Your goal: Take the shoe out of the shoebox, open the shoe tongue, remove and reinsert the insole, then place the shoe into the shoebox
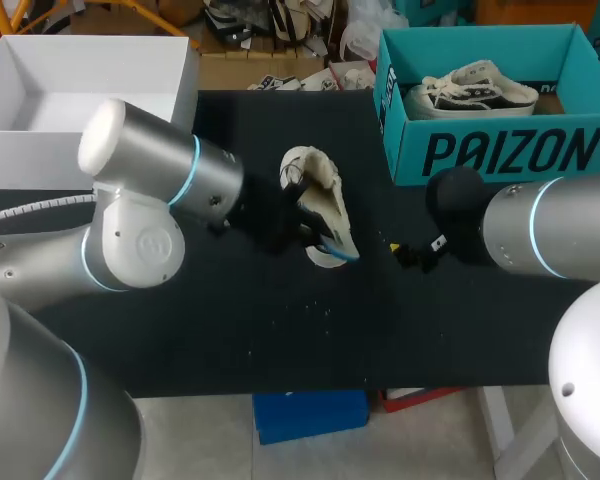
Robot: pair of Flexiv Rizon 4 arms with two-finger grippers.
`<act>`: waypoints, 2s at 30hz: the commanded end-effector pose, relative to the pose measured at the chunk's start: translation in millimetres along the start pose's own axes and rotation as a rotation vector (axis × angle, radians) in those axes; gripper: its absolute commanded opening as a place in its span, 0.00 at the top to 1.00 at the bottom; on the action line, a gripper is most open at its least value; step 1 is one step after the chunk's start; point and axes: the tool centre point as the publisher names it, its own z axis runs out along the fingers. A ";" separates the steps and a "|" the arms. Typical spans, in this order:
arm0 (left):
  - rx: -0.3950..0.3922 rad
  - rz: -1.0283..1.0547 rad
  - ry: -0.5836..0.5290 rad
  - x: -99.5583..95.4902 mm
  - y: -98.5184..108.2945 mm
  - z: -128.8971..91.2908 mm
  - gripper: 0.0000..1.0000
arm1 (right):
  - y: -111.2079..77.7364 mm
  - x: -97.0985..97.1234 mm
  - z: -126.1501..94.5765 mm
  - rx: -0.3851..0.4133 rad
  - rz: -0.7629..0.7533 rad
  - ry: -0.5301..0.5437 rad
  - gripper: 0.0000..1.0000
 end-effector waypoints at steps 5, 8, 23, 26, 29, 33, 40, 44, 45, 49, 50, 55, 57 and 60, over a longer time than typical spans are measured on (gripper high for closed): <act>-0.043 -0.015 -0.018 2.2 1.4 5.8 1.00 | -1.0 1.3 1.5 -0.004 0.001 -0.003 0.00; -0.070 -0.013 -0.011 1.2 7.3 6.3 1.00 | -1.0 1.3 1.5 -0.004 0.001 -0.003 0.00; -0.122 -0.012 -0.005 -2.0 41.1 5.9 1.00 | -1.0 1.3 1.5 -0.004 0.001 -0.003 0.00; -0.115 -0.016 -0.013 -3.4 44.6 6.7 1.00 | -1.0 1.3 1.5 -0.004 0.001 -0.003 0.00; -0.095 -0.022 -0.028 -3.8 45.6 7.4 1.00 | -1.0 1.3 1.5 -0.004 0.001 -0.003 0.00; -0.057 -0.037 -0.051 -3.6 38.7 6.0 1.00 | -1.0 1.3 1.5 -0.004 0.001 -0.003 0.00; -0.027 -0.060 -0.100 -4.7 19.7 -4.4 1.00 | -1.0 1.3 1.5 -0.004 0.001 -0.003 0.00; -0.019 -0.066 -0.118 -7.1 10.7 -8.4 1.00 | -1.0 1.3 1.5 -0.004 0.001 -0.003 0.00; -0.018 -0.066 -0.120 -7.7 7.9 -9.3 1.00 | -1.0 1.3 1.5 -0.004 0.001 -0.003 0.00; -0.015 -0.077 -0.137 -8.4 -0.5 -12.3 1.00 | -1.0 1.3 1.5 -0.004 0.001 -0.003 0.00; -0.008 -0.085 -0.144 -8.3 -2.1 -12.8 1.00 | -1.0 1.3 1.5 -0.004 0.001 -0.003 0.00; 0.004 -0.101 -0.163 -7.4 -8.5 -14.2 1.00 | -1.0 1.3 1.5 -0.004 0.001 -0.003 0.00; 0.014 -0.108 -0.166 -6.9 -9.5 -12.6 1.00 | -1.0 1.3 1.5 -0.004 0.001 -0.003 0.00; 0.030 -0.122 -0.174 -6.4 -11.2 -10.5 1.00 | -1.0 1.3 1.5 -0.004 0.001 -0.003 0.00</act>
